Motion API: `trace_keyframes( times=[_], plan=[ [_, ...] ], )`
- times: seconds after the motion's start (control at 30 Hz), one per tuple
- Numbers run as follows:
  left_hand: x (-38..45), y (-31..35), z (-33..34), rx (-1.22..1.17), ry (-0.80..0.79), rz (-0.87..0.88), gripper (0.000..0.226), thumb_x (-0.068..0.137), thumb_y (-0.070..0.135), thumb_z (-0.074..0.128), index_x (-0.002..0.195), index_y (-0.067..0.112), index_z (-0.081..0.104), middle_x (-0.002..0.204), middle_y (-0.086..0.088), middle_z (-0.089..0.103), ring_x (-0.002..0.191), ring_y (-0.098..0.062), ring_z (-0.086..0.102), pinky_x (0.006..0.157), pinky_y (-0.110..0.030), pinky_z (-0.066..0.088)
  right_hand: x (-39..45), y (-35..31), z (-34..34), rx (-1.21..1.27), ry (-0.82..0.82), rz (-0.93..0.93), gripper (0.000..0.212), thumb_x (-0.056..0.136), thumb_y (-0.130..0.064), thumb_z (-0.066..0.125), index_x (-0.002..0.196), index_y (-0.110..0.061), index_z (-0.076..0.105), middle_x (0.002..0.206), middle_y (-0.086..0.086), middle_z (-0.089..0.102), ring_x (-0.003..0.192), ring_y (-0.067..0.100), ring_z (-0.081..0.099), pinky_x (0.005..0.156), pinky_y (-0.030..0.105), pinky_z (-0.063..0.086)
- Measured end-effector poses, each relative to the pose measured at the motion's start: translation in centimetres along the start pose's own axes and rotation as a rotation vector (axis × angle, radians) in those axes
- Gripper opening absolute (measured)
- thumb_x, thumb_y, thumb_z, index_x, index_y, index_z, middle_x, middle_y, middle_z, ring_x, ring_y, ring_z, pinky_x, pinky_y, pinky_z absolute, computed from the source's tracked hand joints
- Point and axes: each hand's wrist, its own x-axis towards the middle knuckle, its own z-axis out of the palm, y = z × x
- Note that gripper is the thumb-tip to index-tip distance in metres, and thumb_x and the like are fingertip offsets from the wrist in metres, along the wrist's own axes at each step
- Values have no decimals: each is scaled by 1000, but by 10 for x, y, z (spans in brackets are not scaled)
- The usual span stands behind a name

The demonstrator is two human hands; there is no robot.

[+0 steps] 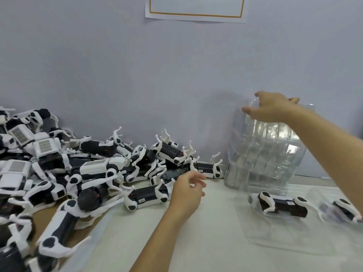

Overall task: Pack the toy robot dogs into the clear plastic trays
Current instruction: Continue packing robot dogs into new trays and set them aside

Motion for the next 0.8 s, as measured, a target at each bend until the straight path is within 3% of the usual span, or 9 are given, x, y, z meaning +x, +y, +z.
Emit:
trace_keyframes(
  times=[0.1, 0.27, 0.4, 0.57, 0.63, 0.7, 0.8],
  plan=[
    [-1, 1, -2, 15, -5, -1, 34, 91, 0, 41, 99, 20, 66, 91, 4, 69, 66, -6, 64, 57, -21, 45, 4, 10, -6, 97, 18, -47, 58, 89, -58, 61, 134, -22, 55, 128, 0, 63, 129, 28, 47, 106, 49, 23],
    [0, 3, -6, 11, 1, -7, 35, 91, 0, 40, 96, 23, 66, 91, 3, 69, 68, -7, 64, 59, -23, 45, 5, 7, -19, 286, 279, -125, 47, 86, -50, 69, 120, -18, 67, 96, -4, 62, 112, 24, 54, 98, 40, 27],
    [-1, 4, -9, -10, 14, -5, 37, 90, -1, 40, 96, 23, 67, 89, 2, 71, 68, -7, 64, 60, -23, 46, 5, 0, -28, 365, 473, -181, 42, 90, -44, 68, 122, -18, 66, 106, 2, 68, 112, 25, 55, 98, 41, 28],
    [2, 12, -16, -64, 61, 48, 36, 90, -3, 40, 93, 20, 68, 86, -2, 72, 64, -6, 65, 63, -27, 48, -23, -20, -42, 478, 735, -389, 42, 90, -43, 66, 124, -19, 65, 106, 4, 67, 106, 21, 58, 100, 41, 30],
    [5, 18, -23, -116, 93, 70, 37, 90, -6, 39, 93, 17, 68, 82, -3, 71, 63, -9, 65, 60, -26, 51, -46, -36, -45, 578, 767, -498, 43, 87, -44, 69, 121, -17, 68, 98, 3, 69, 93, 18, 61, 97, 34, 38],
    [7, 23, -33, -158, 137, 86, 37, 91, -8, 39, 91, 15, 68, 79, -4, 70, 62, -11, 65, 58, -24, 54, -76, -55, -40, 712, 761, -595, 40, 84, -46, 72, 113, -18, 72, 87, 1, 69, 78, 11, 62, 80, 22, 47],
    [9, 27, -51, -129, 202, 122, 34, 94, -5, 42, 89, 16, 68, 80, -5, 70, 62, -14, 67, 61, -26, 58, -117, -77, -19, 939, 595, -632, 44, 79, -53, 72, 105, -17, 73, 86, -2, 69, 72, 5, 63, 62, 10, 45]
  ],
)
